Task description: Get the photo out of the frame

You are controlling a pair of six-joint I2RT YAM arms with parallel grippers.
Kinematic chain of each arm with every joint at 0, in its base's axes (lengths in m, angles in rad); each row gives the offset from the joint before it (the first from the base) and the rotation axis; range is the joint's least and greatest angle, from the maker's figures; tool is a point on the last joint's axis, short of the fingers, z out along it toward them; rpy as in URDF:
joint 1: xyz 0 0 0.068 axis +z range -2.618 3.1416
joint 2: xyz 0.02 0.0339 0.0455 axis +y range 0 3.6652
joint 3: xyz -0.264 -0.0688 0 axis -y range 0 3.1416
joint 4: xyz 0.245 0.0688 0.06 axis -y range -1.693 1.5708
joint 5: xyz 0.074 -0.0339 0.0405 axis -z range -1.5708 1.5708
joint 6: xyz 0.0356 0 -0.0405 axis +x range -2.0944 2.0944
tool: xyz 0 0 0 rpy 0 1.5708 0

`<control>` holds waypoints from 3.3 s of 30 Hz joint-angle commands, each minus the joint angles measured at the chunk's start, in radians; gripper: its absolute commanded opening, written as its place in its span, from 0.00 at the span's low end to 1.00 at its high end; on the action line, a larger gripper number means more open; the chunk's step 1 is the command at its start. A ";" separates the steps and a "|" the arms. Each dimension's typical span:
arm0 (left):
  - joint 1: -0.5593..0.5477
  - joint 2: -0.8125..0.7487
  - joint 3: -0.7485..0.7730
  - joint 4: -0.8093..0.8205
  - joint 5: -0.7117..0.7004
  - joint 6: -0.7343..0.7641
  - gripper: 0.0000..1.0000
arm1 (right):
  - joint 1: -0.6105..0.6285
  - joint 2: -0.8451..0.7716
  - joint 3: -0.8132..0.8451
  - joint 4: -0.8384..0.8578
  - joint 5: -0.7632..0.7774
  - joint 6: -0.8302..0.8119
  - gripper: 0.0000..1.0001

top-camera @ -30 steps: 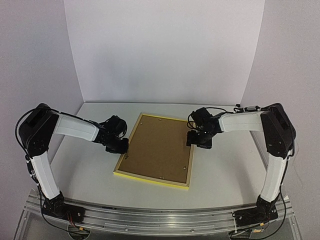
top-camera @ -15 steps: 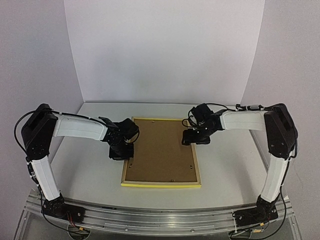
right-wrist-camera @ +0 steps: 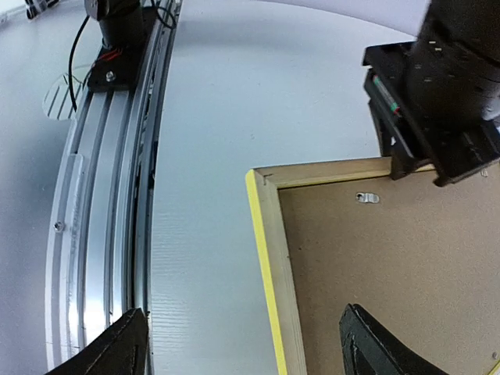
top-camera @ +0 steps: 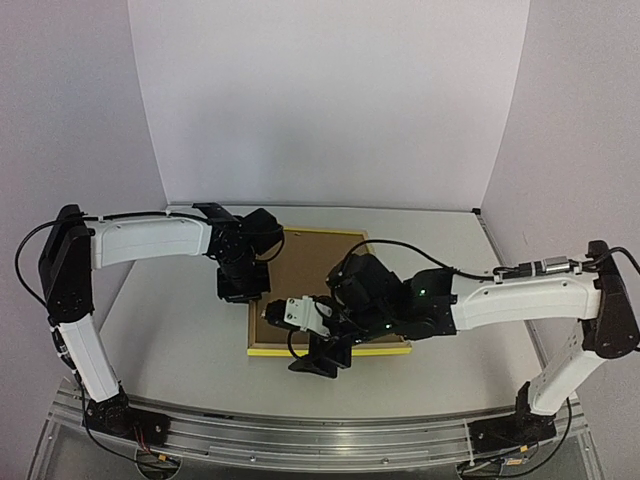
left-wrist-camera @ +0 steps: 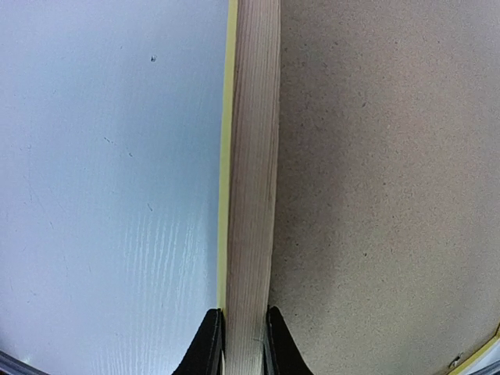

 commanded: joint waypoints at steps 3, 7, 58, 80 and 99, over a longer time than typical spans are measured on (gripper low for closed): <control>-0.017 -0.068 0.134 -0.030 0.014 -0.092 0.00 | 0.066 0.097 0.044 0.024 0.253 -0.234 0.82; -0.026 -0.081 0.136 -0.028 0.018 -0.103 0.00 | 0.094 0.170 0.047 0.078 0.396 -0.289 0.83; -0.026 -0.301 0.071 0.471 0.006 0.084 1.00 | -0.139 -0.509 -0.330 0.694 1.382 0.579 0.00; 0.074 0.231 0.312 0.540 0.381 0.043 0.99 | -0.381 -0.671 -0.744 0.013 0.839 2.054 0.00; 0.102 0.298 0.240 0.527 0.342 0.055 1.00 | -0.388 -0.491 -0.950 0.026 0.626 2.354 0.21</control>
